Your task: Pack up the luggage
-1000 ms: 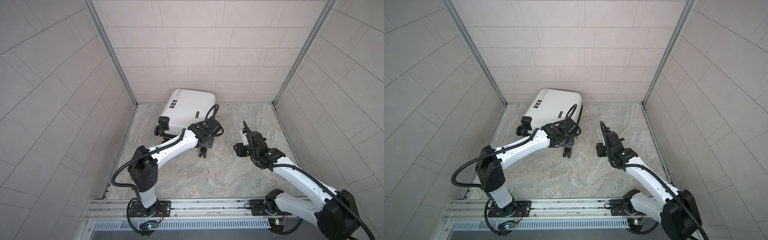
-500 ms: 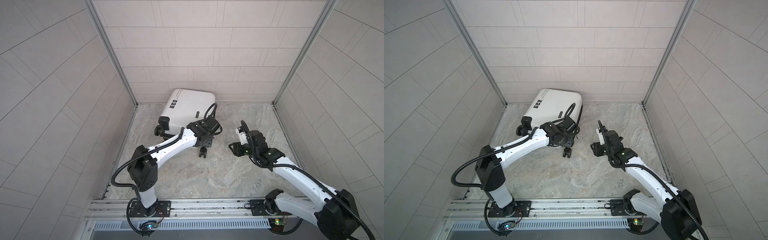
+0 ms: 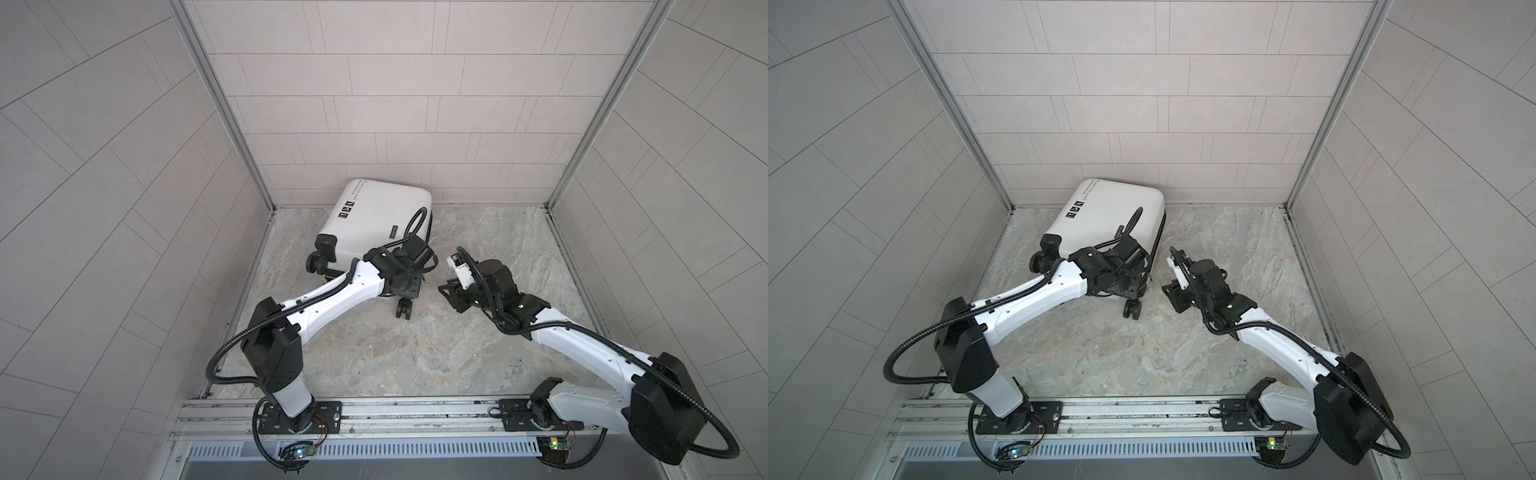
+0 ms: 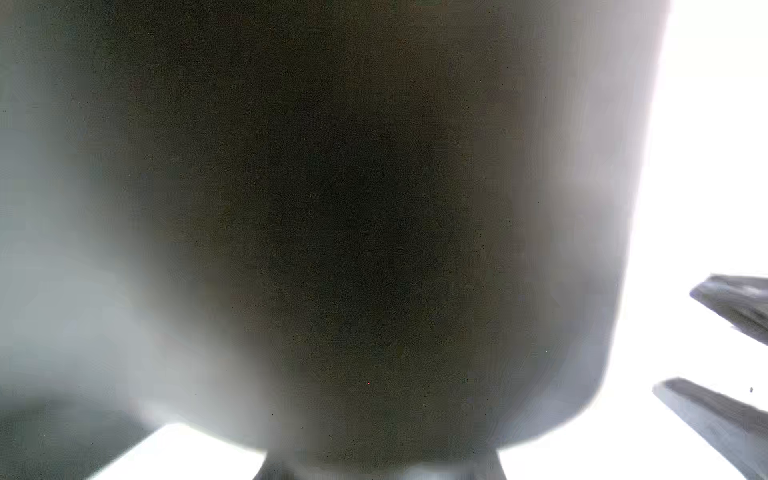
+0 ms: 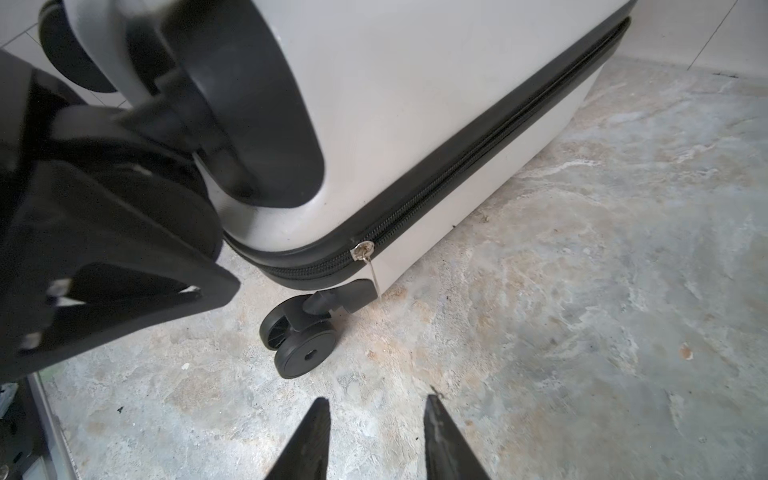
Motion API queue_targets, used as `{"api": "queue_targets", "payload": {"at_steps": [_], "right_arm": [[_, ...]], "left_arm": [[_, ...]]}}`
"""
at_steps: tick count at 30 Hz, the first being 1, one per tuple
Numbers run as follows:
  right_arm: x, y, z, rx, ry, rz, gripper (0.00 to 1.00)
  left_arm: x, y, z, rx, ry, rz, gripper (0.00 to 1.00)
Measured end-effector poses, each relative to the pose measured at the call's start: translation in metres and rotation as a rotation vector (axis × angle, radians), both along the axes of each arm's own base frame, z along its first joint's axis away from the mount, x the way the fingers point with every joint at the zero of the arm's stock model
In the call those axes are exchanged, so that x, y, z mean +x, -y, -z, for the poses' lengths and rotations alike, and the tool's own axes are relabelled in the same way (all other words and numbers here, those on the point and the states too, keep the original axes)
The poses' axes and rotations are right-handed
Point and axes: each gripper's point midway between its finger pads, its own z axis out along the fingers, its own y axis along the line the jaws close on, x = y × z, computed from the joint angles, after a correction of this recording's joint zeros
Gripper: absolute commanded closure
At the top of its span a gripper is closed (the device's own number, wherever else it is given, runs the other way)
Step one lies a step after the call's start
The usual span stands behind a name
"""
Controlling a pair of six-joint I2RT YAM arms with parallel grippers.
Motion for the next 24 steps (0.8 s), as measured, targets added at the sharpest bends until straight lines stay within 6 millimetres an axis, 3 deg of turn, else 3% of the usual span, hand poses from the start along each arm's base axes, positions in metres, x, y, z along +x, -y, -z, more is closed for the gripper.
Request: {"api": "queue_targets", "payload": {"at_steps": [9,18,24], "right_arm": [[0.004,-0.028,0.035,-0.019,-0.06,-0.095,0.62],[-0.007,-0.071,0.025,0.011,-0.016,-0.238,0.61],[0.0,-0.08,0.028,0.025,-0.01,-0.248,0.64]], "left_arm": [[-0.026,-0.022,-0.007,-0.003,-0.015,0.019,1.0],[-0.042,-0.035,-0.014,-0.008,-0.013,0.032,1.0],[-0.045,-0.038,-0.017,-0.016,-0.007,0.032,1.0]]}}
